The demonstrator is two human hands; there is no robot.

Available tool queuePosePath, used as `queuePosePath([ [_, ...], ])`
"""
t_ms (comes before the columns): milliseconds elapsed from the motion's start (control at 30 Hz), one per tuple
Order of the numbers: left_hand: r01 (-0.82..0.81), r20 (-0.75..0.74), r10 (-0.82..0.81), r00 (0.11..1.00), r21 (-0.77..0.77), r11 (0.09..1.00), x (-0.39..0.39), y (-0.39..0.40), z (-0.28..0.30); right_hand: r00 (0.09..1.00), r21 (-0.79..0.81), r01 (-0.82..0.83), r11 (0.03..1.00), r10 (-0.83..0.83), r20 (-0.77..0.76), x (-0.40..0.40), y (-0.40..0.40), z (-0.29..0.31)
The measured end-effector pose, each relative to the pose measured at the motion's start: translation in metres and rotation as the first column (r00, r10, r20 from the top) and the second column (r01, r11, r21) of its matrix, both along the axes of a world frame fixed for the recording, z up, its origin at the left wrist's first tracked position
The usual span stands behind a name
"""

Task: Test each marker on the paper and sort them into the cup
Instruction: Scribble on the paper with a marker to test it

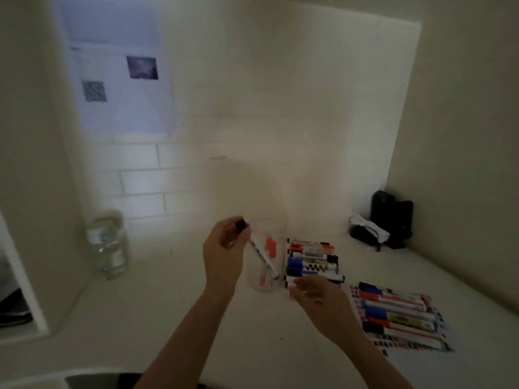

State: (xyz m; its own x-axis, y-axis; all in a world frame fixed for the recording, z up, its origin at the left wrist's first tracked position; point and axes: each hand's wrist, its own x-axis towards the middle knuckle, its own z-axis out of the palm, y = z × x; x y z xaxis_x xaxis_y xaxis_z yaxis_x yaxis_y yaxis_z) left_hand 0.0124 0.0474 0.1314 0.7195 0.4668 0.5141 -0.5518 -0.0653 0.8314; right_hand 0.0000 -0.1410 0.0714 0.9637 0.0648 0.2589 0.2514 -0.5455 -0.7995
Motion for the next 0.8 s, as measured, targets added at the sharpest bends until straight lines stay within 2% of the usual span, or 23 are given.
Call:
queuePosePath([
  [167, -0.074, 0.109, 0.065, 0.992, 0.079, 0.994, 0.045, 0.024, 0.062, 0.999, -0.066, 0.053, 0.996, -0.054, -0.004, 0.016, -0.016, -0.001],
  [300, -0.106, 0.090, 0.085, 0.992, 0.265, 0.958, 0.076, 0.015, 0.054, 0.997, -0.156, 0.079, 0.985, -0.078, 0.009, 0.027, -0.028, -0.005],
  [433, -0.101, 0.043, 0.091, 0.995, 0.507, 0.856, 0.091, 0.005, 0.019, 0.995, -0.314, 0.085, 0.946, -0.095, -0.017, 0.040, -0.043, -0.017],
  [567, -0.145, -0.026, 0.218, 0.976, 0.671, 0.727, 0.097, 0.006, 0.001, 0.996, -0.542, 0.083, 0.836, -0.086, 0.021, 0.052, -0.054, -0.026],
  [667, -0.100, -0.077, 0.228, 0.971, 0.733, 0.673, 0.094, 0.010, 0.002, 0.998, -0.590, 0.066, 0.805, -0.052, 0.040, 0.059, -0.056, -0.029],
  [800, -0.195, 0.122, 0.155, 0.980, 0.720, 0.666, 0.068, 0.001, 0.018, 0.999, -0.647, 0.036, 0.762, -0.001, 0.054, 0.069, -0.055, -0.036],
])
